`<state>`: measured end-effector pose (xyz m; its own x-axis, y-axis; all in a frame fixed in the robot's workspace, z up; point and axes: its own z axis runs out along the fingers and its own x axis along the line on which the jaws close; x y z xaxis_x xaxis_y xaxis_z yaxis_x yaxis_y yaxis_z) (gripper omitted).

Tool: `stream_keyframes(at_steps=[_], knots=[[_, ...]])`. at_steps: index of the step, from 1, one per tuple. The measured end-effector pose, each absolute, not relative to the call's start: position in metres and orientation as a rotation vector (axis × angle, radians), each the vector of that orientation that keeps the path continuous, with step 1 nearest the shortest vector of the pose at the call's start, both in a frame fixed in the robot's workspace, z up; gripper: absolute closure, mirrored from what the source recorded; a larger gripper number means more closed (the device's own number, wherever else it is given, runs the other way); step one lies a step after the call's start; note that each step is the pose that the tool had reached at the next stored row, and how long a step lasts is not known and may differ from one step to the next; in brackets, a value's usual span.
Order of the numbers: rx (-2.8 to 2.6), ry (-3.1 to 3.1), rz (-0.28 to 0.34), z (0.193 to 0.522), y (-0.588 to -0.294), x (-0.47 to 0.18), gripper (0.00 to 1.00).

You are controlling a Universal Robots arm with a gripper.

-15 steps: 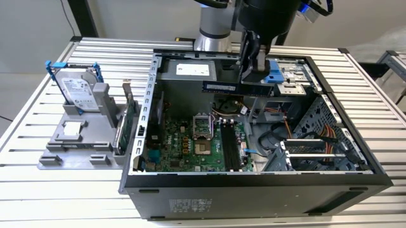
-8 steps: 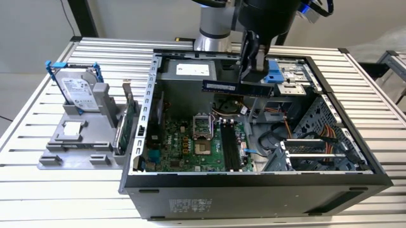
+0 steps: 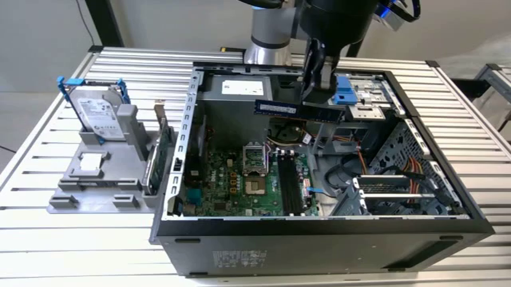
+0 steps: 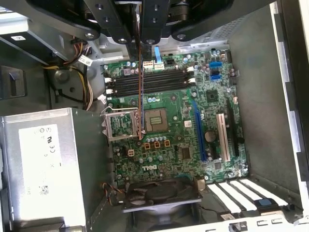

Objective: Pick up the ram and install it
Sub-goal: 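Pick up the ram and move it above insertion slot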

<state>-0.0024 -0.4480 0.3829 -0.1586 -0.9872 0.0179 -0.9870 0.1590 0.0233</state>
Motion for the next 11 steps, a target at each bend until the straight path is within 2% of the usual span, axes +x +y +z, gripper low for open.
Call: stream_keyframes(at_steps=[11], knots=[[1.969, -2.411, -0.01, 0.3829, -0.448, -0.0024, 1.0]])
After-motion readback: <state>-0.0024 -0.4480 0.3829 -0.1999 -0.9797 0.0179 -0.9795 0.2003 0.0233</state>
